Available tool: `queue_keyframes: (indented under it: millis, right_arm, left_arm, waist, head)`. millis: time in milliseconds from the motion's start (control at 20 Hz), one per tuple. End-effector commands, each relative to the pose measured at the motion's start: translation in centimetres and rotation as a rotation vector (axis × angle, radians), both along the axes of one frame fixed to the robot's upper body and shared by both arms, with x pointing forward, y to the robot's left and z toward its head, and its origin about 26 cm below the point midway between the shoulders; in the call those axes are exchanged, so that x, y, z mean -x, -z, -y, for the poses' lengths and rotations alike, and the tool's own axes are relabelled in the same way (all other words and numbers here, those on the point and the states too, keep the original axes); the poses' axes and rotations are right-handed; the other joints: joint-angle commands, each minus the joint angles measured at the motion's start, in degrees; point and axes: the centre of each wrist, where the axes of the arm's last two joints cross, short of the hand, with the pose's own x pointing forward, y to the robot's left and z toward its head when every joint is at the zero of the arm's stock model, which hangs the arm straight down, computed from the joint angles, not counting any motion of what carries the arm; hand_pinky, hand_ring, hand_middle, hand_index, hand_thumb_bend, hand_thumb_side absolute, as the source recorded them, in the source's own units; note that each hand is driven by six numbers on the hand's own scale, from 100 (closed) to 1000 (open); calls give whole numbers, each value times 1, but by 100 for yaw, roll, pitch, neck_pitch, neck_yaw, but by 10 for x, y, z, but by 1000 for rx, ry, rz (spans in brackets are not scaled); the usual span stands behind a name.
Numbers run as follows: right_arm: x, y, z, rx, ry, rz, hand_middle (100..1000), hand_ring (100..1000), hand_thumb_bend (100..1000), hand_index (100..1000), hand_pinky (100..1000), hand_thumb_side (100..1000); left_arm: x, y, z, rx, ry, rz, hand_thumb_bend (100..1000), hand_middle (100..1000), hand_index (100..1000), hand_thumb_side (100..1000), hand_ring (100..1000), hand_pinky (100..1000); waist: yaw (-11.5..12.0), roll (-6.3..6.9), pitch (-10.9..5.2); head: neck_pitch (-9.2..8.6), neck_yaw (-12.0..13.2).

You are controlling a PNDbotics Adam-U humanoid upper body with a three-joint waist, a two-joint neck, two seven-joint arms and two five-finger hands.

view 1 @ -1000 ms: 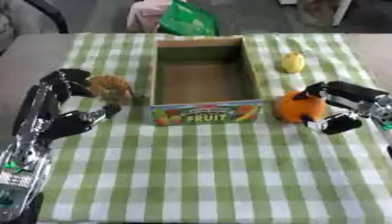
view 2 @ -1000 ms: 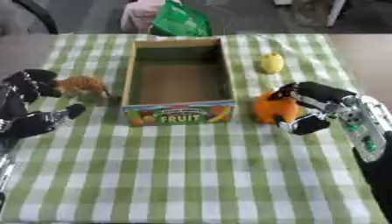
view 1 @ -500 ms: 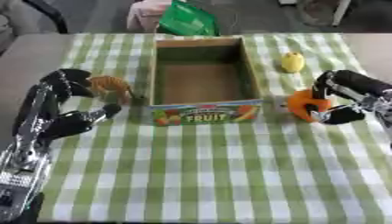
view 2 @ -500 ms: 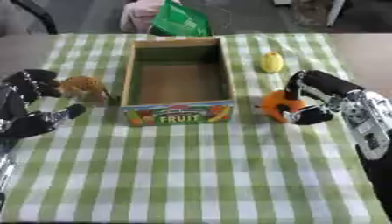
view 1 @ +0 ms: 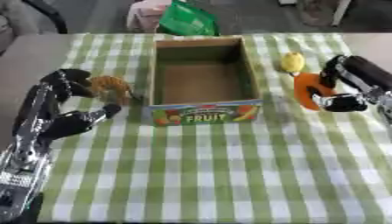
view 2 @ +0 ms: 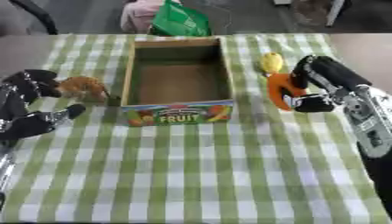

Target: Pick up objects on the table and place them in the box.

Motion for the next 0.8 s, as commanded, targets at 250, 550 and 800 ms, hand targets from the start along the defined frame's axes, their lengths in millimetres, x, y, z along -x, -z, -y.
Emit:
queue_keyframes:
  millis: [250, 550, 800]
  right_arm:
    - [-11, -58, -27, -71, -105, 180, 323, 576, 100, 333, 542, 185]
    - [-31, -80, -58, -45, -183, 186, 326, 583, 100, 335, 548, 188]
    - [-50, -72, -86, -34, -196, 152, 338, 606, 100, 349, 569, 197]
  left_arm:
    - [0, -6, 0, -13, 11, 15, 820, 527, 673, 140, 524, 678]
    - [-1, -6, 2, -11, 21, 15, 819, 527, 673, 139, 524, 678]
    - [-2, -7, 6, -7, 39, 18, 819, 527, 673, 138, 524, 678]
  waist:
    - [10, 1, -119]
    - [72, 6, -139]
    - [169, 42, -141]
  head:
    - [45, -14]
    - [29, -58]
    - [14, -131]
